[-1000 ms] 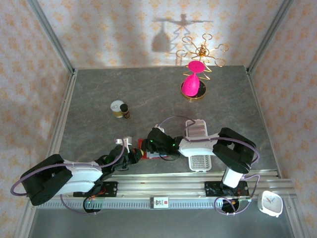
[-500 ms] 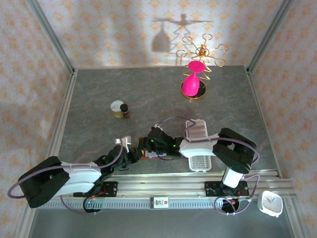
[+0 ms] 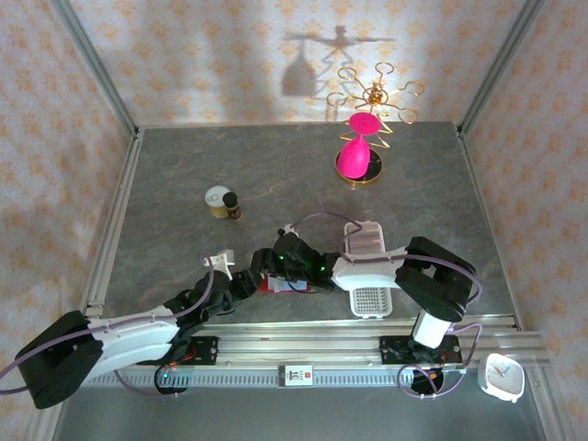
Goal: Put the credit cards into the card holder
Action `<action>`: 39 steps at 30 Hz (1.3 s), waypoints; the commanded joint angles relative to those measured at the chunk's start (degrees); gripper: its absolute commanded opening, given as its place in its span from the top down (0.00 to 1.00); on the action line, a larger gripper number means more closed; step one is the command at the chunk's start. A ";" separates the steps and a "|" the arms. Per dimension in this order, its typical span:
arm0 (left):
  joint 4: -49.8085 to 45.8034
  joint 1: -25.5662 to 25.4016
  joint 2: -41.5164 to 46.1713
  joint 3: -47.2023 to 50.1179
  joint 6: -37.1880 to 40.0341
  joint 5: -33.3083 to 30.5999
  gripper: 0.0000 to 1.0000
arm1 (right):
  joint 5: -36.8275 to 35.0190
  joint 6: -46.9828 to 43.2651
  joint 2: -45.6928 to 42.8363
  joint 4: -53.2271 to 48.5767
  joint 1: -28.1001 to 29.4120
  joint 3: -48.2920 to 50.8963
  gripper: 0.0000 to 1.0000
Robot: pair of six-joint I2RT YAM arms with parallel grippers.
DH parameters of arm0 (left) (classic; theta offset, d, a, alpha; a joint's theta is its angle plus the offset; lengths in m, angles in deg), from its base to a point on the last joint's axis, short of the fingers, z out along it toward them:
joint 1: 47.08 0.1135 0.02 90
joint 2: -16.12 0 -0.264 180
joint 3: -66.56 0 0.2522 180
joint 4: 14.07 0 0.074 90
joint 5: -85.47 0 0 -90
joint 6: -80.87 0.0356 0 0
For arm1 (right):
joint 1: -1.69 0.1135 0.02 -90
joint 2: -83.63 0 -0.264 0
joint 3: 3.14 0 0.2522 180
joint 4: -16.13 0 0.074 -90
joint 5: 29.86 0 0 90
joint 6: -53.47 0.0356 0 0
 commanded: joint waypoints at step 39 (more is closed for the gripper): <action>-20.13 -0.66 4.93 -16.03 8.27 1.61 0.71 | -11.96 -69.11 -47.06 -30.83 -7.09 5.25 0.02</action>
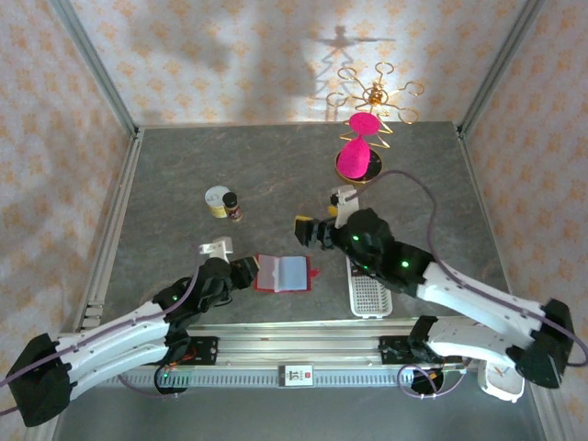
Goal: Put the credit cards into the card holder
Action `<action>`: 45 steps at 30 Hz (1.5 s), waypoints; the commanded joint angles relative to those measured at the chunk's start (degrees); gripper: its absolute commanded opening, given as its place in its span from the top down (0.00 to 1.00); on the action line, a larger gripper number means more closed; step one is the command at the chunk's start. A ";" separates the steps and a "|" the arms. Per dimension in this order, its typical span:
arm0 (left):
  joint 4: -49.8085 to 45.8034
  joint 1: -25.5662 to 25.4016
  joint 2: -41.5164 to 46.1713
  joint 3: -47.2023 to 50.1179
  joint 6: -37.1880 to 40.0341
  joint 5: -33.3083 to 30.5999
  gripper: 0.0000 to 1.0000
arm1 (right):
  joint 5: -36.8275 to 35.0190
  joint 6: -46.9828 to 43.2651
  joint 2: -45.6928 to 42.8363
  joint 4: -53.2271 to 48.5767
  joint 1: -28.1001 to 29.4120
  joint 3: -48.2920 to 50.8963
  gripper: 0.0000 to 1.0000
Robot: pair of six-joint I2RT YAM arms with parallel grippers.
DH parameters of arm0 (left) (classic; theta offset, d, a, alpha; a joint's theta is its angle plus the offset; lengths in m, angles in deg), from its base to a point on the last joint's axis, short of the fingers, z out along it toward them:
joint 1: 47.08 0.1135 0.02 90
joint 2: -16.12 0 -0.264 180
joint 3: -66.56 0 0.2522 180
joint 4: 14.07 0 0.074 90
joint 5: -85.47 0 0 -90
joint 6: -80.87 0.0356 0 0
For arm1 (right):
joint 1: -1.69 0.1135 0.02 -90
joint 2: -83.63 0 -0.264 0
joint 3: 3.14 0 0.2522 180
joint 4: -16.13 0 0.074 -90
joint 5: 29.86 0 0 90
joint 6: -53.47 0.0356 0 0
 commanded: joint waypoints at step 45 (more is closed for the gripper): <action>8.53 -0.93 -25.33 -0.40 5.82 7.06 0.91 | 2.61 -88.56 -4.64 -14.05 -15.37 20.79 0.11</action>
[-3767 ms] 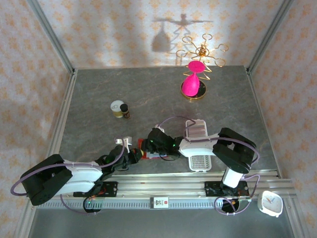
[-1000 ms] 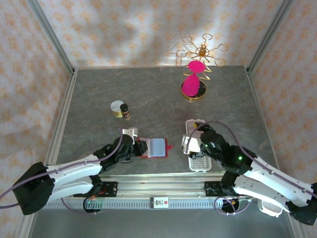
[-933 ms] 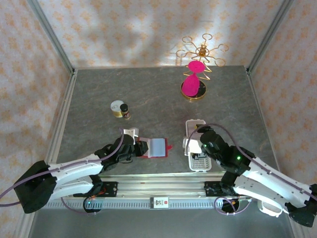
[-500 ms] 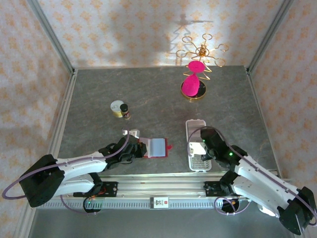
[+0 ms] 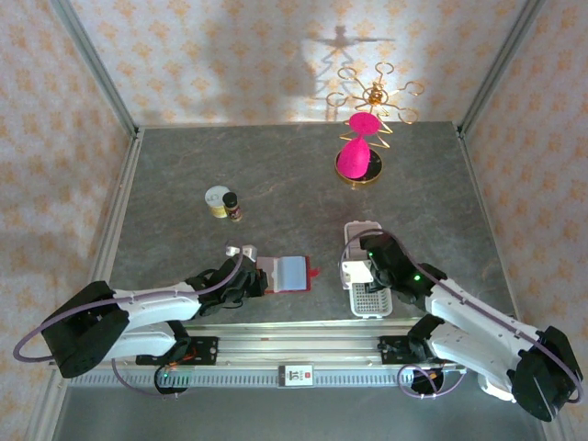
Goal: Put the credit cards into the card holder
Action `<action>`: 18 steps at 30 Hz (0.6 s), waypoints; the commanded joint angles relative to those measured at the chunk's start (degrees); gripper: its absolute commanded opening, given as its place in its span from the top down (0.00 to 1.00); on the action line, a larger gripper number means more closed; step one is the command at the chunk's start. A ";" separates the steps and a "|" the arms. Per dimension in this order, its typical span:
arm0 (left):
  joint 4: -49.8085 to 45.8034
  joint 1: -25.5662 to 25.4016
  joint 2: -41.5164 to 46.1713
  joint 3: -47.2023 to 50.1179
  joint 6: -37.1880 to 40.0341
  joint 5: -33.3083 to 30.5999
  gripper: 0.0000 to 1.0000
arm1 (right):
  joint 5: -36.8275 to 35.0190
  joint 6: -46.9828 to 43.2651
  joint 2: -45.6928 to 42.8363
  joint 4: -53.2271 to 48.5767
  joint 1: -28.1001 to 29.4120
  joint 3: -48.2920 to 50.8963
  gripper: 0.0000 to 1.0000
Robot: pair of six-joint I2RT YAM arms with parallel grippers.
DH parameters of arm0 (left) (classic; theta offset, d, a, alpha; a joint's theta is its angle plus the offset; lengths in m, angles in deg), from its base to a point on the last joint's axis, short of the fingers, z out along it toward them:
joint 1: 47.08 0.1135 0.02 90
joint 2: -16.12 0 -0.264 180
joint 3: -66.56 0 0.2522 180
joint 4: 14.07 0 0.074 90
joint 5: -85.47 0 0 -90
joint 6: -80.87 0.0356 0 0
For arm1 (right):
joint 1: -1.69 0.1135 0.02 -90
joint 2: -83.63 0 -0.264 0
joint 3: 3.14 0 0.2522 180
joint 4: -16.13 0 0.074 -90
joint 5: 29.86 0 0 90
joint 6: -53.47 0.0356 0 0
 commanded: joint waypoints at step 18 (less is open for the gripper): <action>2.13 -0.57 -0.42 2.21 -0.61 -0.37 0.93 | -0.69 -2.35 3.04 4.09 -0.18 1.98 0.31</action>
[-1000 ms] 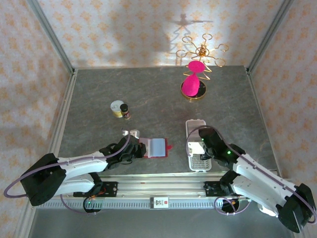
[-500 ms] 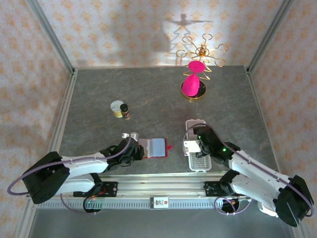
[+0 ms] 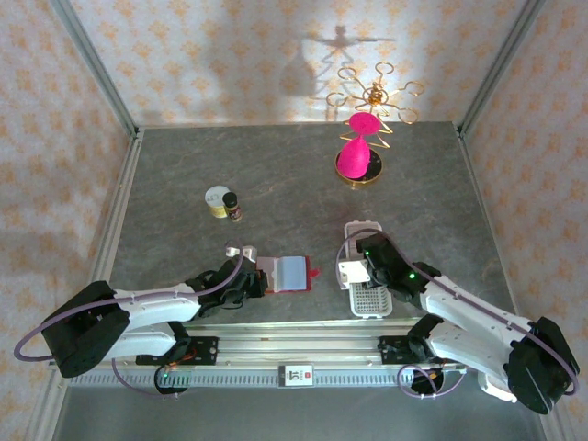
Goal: Put the credit cards into the card holder
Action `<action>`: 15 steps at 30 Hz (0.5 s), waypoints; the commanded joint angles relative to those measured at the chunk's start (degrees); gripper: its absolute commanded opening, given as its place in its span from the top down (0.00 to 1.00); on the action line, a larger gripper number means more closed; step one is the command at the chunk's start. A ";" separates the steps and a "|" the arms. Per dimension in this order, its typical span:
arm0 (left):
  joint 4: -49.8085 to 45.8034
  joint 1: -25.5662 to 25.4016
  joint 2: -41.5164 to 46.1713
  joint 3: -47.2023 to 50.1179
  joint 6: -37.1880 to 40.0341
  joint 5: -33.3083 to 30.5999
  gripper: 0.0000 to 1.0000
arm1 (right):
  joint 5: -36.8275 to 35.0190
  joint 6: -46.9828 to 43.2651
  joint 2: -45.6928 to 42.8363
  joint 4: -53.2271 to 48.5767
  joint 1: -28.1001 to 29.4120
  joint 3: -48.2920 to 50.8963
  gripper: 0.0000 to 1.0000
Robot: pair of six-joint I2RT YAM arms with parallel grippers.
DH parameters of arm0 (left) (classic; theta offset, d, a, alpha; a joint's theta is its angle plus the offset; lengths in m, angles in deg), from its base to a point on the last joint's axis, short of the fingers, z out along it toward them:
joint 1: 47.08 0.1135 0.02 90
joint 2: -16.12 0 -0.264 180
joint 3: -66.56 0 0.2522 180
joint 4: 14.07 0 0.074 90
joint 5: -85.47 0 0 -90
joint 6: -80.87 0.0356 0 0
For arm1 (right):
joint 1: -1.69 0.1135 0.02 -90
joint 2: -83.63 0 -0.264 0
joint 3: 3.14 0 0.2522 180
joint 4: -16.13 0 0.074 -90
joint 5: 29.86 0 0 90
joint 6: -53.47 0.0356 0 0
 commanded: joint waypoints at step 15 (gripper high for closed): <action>0.80 -0.30 -0.58 1.30 -0.76 -0.02 0.96 | -1.15 -0.37 -0.90 -2.18 -0.24 0.64 0.64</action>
